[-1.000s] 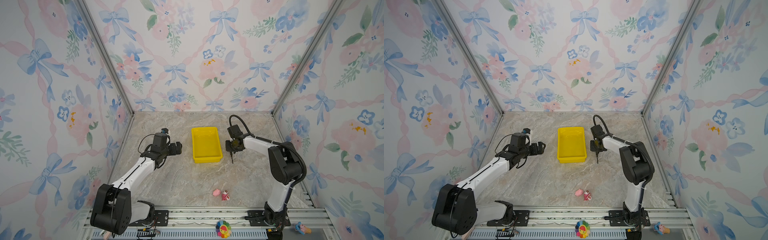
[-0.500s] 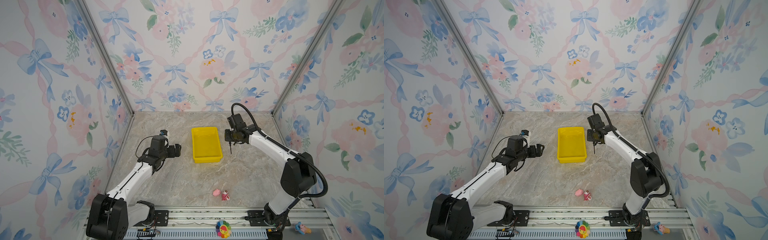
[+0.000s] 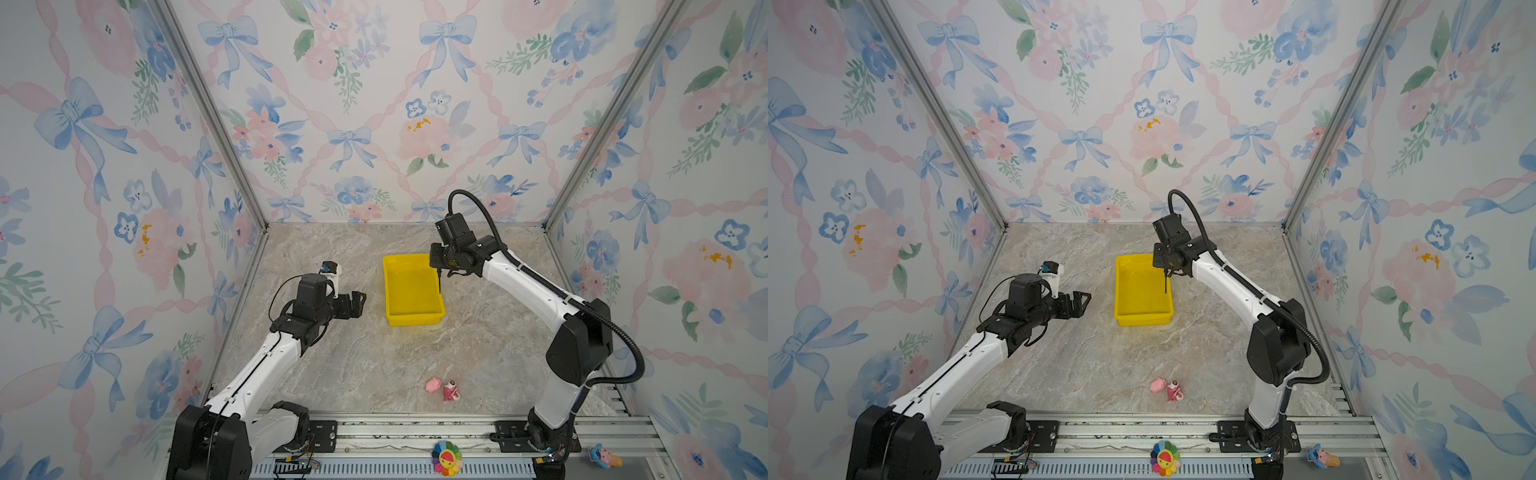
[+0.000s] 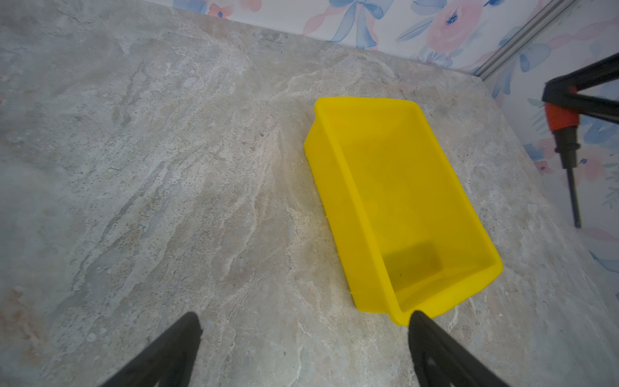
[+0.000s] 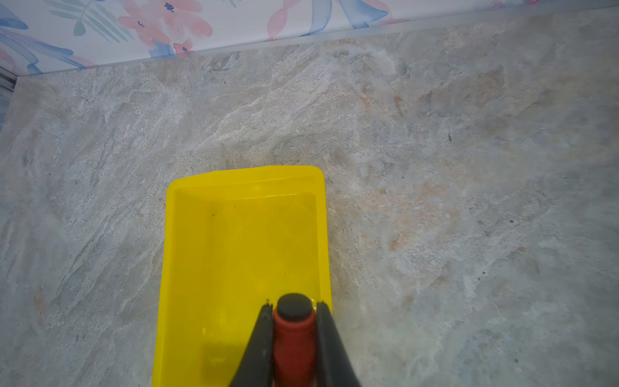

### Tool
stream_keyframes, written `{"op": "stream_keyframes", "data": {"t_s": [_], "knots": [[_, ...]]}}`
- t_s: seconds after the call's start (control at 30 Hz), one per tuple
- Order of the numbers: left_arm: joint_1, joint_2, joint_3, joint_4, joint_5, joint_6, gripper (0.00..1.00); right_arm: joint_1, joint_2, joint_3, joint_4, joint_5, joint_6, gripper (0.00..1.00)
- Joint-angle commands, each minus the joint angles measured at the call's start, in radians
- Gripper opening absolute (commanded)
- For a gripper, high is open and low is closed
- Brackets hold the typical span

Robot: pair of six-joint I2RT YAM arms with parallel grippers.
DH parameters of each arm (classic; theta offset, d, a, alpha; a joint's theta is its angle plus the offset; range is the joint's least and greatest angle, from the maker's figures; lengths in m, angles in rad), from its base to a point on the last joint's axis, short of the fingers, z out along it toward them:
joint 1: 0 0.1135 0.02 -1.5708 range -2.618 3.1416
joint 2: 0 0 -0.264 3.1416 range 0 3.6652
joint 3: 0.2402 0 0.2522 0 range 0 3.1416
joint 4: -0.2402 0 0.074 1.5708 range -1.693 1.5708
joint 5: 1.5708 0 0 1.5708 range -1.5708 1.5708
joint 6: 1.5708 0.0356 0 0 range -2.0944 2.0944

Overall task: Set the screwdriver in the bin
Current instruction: 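Lift the screwdriver with the right gripper and carry it over the yellow bin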

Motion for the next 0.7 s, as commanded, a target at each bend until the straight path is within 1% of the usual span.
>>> {"op": "stream_keyframes", "data": {"t_s": [0.0, 0.17, 0.3, 0.67], "knots": [[-0.012, -0.032, -0.014, -0.016, 0.067, 0.037, 0.98, 0.02, 0.078, 0.065, -0.012, -0.019, 0.036, 0.0], [-0.018, -0.035, -0.017, -0.015, 0.088, 0.042, 0.98, 0.027, 0.188, 0.161, 0.001, -0.052, 0.049, 0.0], [-0.021, -0.021, -0.013, -0.014, 0.082, 0.043, 0.97, 0.04, 0.287, 0.259, -0.023, -0.065, 0.045, 0.0], [-0.023, 0.026, 0.015, -0.009, 0.075, 0.051, 0.98, 0.043, 0.435, 0.334, -0.007, -0.11, 0.097, 0.0]]}}
